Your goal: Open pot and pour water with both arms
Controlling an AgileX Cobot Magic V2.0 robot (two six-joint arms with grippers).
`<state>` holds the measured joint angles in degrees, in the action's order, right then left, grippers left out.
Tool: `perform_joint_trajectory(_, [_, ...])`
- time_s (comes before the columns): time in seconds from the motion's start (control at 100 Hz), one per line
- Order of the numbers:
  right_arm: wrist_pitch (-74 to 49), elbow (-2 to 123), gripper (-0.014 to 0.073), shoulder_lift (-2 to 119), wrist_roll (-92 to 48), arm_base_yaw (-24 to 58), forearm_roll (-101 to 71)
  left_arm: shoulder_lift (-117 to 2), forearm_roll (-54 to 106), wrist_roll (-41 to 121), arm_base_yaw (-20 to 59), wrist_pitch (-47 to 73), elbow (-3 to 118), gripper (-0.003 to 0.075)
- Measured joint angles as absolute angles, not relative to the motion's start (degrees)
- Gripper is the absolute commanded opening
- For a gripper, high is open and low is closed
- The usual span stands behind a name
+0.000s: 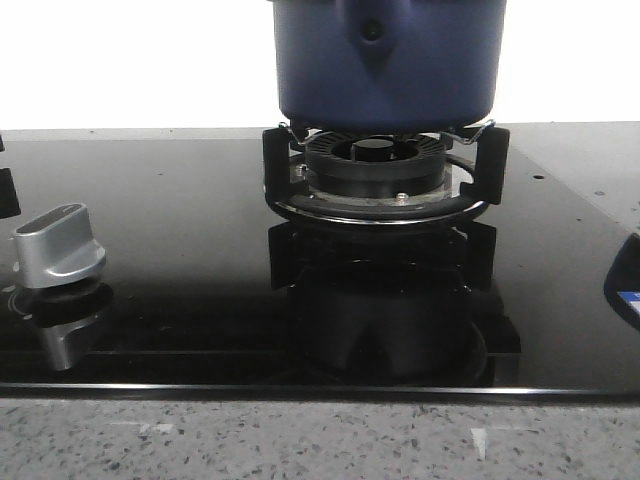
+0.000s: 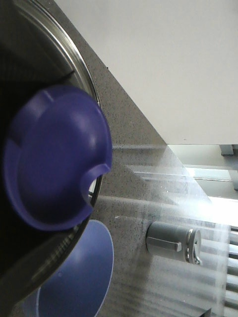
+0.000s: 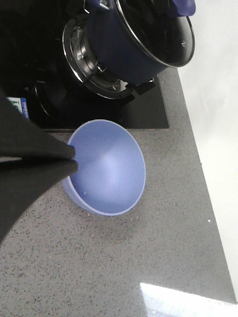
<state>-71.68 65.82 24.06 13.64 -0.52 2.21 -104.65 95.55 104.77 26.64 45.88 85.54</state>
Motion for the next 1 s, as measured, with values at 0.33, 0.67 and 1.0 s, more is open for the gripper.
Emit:
perform_joint_trajectory(0.33, [-71.7,65.8,-0.0068,24.1,13.6,-0.5,1.5,-103.8,93.5,102.6,26.6,43.4,85.5,0.0284])
perform_joint_trajectory(0.67, [-72.8,65.8,-0.0068,24.1,13.6,-0.5,0.6,-103.7,92.4,97.9,26.6,40.0,85.7,0.0284])
perform_joint_trajectory(1.0, [-72.8,65.8,-0.0068,24.1,13.6,-0.5,0.6,-103.5,88.5,97.2,26.5,42.5,85.9,0.0284])
